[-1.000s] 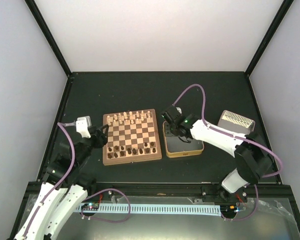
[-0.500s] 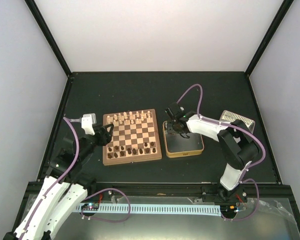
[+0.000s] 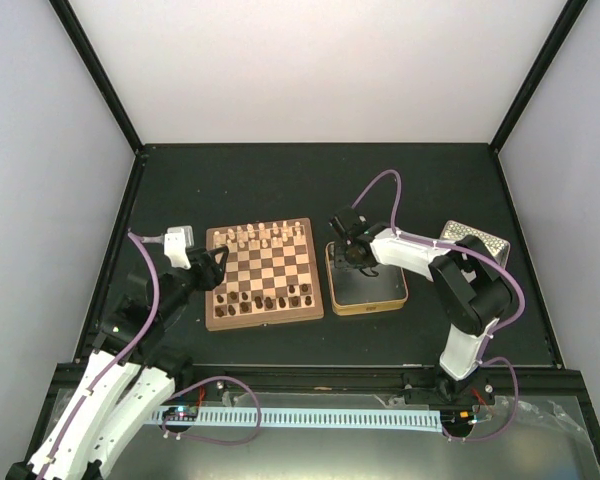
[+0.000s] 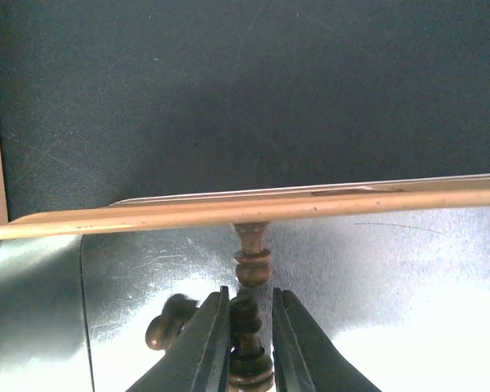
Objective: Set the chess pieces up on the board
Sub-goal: Pick up the chess piece from the storage box.
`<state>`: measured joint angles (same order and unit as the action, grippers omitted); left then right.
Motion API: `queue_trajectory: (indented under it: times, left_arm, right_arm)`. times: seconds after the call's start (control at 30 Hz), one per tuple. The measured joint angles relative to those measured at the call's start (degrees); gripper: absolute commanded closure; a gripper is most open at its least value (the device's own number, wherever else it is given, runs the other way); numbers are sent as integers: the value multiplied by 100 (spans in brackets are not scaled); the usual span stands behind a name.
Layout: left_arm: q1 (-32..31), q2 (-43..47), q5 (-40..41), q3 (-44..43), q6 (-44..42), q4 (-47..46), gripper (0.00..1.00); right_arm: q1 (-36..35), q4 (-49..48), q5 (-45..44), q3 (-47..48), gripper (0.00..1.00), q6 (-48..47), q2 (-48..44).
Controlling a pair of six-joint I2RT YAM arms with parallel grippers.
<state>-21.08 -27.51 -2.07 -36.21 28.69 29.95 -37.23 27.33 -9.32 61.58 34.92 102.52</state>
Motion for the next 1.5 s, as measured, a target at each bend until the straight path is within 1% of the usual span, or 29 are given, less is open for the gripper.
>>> queue_trajectory:
  times: [0.3, 0.57, 0.87, 0.9, 0.93, 1.1, 1.13, 1.23, 1.33, 1.43, 1.5]
  left_arm:
    - [0, 0, -42, 0, 0, 0, 37]
    - [2, -74, -289, 0, 2, -94, 39]
    - [0, -726, -1113, 0, 227, -367, 42]
    - [0, -852, -1248, 0, 297, -431, 42]
    - [0, -960, -1366, 2, 348, -490, 43]
    - [-44, -1386, -1768, 33, 610, -782, 43]
    - [-50, -1414, -1794, 42, 640, -809, 43]
    - [-76, -1449, -1840, 46, 726, -885, 43]
    - [-81, -1449, -1856, 46, 761, -909, 43]
    - [-81, -1449, -1856, 46, 782, -909, 43]
    - [-81, -1447, -1856, 46, 798, -909, 43]
  right_arm:
    - [0, 175, 133, -111, 79, -13, 20]
    - [4, 72, 205, -321, 97, -79, -111]
    - [4, -326, 184, -772, 99, 81, -448]
    - [4, -348, 170, -828, 98, 105, -505]
    - [4, -367, 153, -872, 96, 122, -566]
    - [4, -433, 68, -918, 75, 162, -824]
    - [4, -428, 79, -914, 73, 168, -852]
    - [4, -376, 203, -866, 71, 181, -857]
    - [4, -328, 354, -739, 71, 232, -800]
    - [2, -310, 474, -544, 73, 286, -608]
    - [2, -282, 514, -446, 76, 315, -459]
